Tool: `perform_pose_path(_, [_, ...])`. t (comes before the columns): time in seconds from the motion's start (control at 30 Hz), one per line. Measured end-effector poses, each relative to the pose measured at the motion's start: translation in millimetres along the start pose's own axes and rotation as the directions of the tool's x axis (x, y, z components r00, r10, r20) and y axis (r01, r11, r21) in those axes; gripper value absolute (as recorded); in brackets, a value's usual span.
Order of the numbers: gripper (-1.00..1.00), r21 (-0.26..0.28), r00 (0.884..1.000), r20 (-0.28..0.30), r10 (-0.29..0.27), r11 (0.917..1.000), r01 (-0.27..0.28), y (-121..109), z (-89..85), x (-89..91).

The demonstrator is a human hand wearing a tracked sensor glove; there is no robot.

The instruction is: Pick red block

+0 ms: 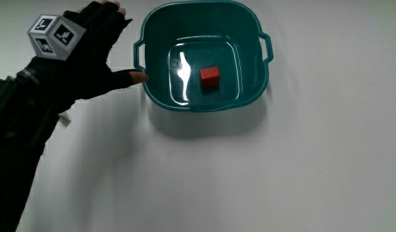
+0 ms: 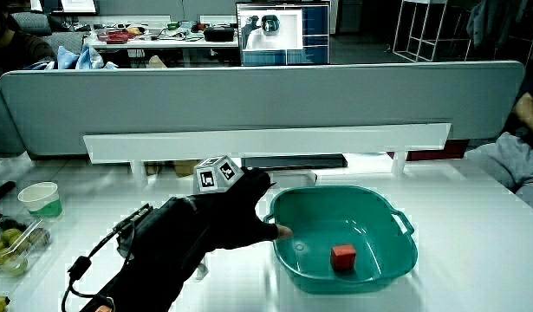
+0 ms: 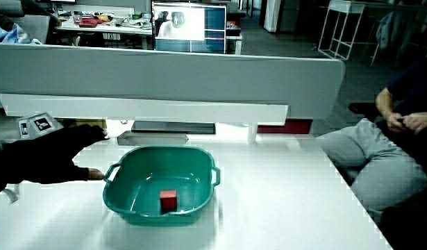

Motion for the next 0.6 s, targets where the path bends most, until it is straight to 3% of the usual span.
perform_pose_path(0.03, [0.00,-0.017,1.000,-0.002,0.006,0.9998,-0.006,1.4,-0.4,4.6])
perform_pose_path(0.07, [0.00,-0.002,1.000,-0.004,-0.024,0.9997,0.024,4.9,-2.8,6.3])
perform_pose_path(0.1, [0.00,-0.037,0.999,0.025,0.024,0.9991,-0.023,5.4,-3.7,11.1])
perform_pose_path(0.13, [0.00,-0.014,1.000,0.006,-0.027,0.9995,0.027,8.4,-5.3,14.0])
perform_pose_path(0.17, [0.00,-0.027,1.000,0.025,-0.008,0.9996,0.008,10.3,-7.4,16.8])
perform_pose_path(0.23, [0.00,-0.023,0.999,0.021,-0.026,0.9994,0.026,13.5,-9.5,23.3])
perform_pose_path(0.27, [0.00,-0.035,0.998,0.047,-0.033,0.9988,0.034,18.4,-14.3,20.5])
perform_pose_path(0.3, [0.00,-0.049,0.998,0.057,0.002,0.9988,0.001,19.0,-15.1,24.0])
perform_pose_path(0.33, [0.00,-0.044,0.999,0.027,-0.030,0.9986,0.031,20.5,-14.9,27.9])
perform_pose_path(0.47, [0.00,-0.060,0.998,0.068,-0.009,0.9981,0.013,30.2,-23.5,32.0])
perform_pose_path(0.53, [0.00,-0.054,0.997,0.062,-0.047,0.9973,0.051,37.4,-30.0,31.9])
perform_pose_path(0.57, [0.00,-0.078,0.997,0.080,-0.019,0.9967,0.025,37.7,-31.5,35.5])
perform_pose_path(0.6, [0.00,-0.076,0.997,0.061,-0.047,0.9958,0.051,40.8,-34.3,36.4])
